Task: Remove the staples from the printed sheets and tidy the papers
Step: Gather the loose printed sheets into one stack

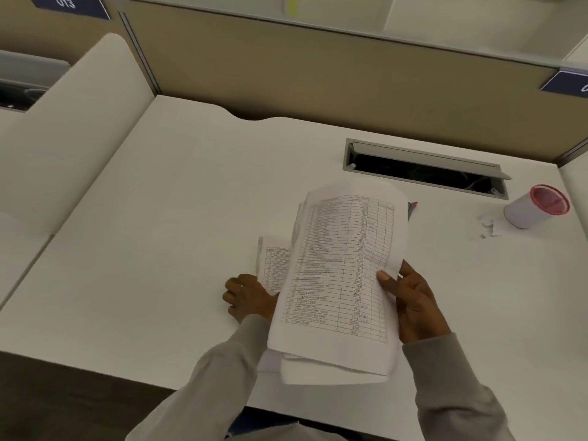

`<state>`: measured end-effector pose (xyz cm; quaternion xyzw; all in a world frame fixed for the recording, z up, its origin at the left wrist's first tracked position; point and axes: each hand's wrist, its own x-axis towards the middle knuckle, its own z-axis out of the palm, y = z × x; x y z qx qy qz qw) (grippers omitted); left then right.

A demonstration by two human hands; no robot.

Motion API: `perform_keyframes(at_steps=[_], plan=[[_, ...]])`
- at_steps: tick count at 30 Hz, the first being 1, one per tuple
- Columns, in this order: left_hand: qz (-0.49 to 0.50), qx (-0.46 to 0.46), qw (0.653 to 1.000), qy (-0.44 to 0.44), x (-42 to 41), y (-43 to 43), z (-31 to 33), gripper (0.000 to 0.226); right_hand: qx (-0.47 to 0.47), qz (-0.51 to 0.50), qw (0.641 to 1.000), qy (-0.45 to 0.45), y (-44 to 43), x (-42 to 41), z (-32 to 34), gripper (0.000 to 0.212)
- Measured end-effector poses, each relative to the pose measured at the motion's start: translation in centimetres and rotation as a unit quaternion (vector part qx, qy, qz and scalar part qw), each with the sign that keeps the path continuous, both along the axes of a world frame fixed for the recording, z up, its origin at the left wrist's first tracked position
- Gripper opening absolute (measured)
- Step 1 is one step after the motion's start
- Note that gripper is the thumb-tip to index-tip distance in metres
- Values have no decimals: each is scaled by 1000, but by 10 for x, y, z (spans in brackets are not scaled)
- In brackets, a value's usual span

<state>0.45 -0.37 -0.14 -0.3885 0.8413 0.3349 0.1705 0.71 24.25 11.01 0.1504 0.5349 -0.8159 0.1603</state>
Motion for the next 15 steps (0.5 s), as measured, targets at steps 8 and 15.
perform_keyframes(at_steps=[8, 15], plan=[[19, 133, 990, 43, 0, -17, -9, 30, -3, 5, 1000, -22, -2, 2, -22, 45], [-102, 48, 990, 81, 13, -3, -22, 30, 296, 11, 949, -104, 7, 13, -88, 25]])
